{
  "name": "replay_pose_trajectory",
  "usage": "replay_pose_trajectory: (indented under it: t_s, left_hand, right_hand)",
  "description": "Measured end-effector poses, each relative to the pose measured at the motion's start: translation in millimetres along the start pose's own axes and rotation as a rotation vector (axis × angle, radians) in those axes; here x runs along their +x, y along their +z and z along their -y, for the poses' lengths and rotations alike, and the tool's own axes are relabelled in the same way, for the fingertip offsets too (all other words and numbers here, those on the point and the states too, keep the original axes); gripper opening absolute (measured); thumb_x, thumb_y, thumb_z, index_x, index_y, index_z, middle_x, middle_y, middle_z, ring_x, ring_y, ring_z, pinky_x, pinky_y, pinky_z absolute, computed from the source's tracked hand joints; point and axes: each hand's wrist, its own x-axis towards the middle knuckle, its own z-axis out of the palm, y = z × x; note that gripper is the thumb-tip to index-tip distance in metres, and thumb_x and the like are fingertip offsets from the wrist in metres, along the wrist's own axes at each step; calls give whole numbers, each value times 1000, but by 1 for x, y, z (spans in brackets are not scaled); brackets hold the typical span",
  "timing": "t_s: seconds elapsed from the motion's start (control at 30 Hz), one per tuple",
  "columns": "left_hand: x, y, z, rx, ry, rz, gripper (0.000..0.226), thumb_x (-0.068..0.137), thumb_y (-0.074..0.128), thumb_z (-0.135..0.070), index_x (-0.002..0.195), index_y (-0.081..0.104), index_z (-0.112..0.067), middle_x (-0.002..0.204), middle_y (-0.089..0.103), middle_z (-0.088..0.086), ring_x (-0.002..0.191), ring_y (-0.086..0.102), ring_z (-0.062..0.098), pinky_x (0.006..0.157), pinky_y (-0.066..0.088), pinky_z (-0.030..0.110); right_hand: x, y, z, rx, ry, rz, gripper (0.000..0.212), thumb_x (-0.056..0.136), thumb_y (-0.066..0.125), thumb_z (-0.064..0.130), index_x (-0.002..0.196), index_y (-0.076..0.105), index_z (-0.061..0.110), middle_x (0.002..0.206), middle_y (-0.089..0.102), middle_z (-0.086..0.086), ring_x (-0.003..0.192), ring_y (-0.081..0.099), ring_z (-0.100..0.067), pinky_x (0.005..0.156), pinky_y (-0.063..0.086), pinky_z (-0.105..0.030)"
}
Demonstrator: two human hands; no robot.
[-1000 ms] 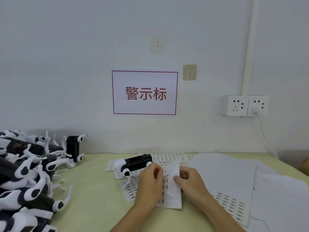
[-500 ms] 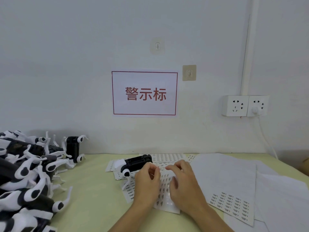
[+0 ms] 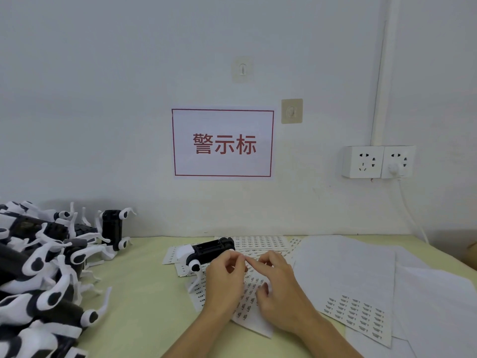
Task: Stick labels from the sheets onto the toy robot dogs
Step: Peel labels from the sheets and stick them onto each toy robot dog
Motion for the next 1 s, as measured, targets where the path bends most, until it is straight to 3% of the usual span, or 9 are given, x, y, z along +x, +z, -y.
replay_pose_trajectory:
  t_s: [0.1,0.2,0.27,0.47,0.73,0.83,1.0]
  left_hand:
    - [-1,0,-2,-14,-13,37,25,96,54,-2,85,70,-17,70,69,-3,65,63,2,62,50,20]
    - [-2,0,-2,-11,-53,83,25,97,51,-1,96,69,-19,77,71,1,62,61,3,62,51,21]
    - [-2,0,-2,-29,-63,118,26,97,51,0,93,69,-18,76,70,2,61,59,8,61,50,25]
    - [-1,-1,-1,-36,-62,136,18,97,54,-2,87,64,-12,70,67,2,60,58,7,53,43,18]
    - [-2,-1,-3,-19,-43,131,14,96,60,-8,84,65,-10,66,66,0,58,58,7,57,48,21]
    - [-3,-1,-4,-4,-45,118,14,96,61,-7,82,65,-10,67,67,3,60,59,12,59,51,31]
    - [-2,-1,-4,-12,-60,92,14,94,62,-9,81,65,-10,67,68,3,58,60,6,56,48,20]
  right_hand:
    - [2,-4,0,178,37,-68,68,82,49,-1,133,56,42,105,46,10,104,47,-3,88,42,-15]
    - [4,-10,-2,346,99,-128,72,74,48,-15,109,71,44,101,56,6,100,52,-6,77,45,-16]
    - [3,-12,-4,409,135,-137,75,72,46,-18,103,74,44,102,61,4,98,53,-8,71,45,-18]
    - [3,-14,-6,432,174,-117,68,74,48,-15,99,75,43,107,65,5,99,55,-6,76,47,-20]
    - [4,-12,-6,416,180,-131,61,77,53,-12,97,75,41,102,67,9,98,57,-4,75,48,-18]
    - [5,-10,-7,402,202,-182,48,82,57,-6,95,76,37,98,69,10,95,60,-3,73,47,-16]
    - [7,-10,-10,418,254,-277,20,87,69,12,92,75,30,94,72,14,91,63,0,72,47,-15]
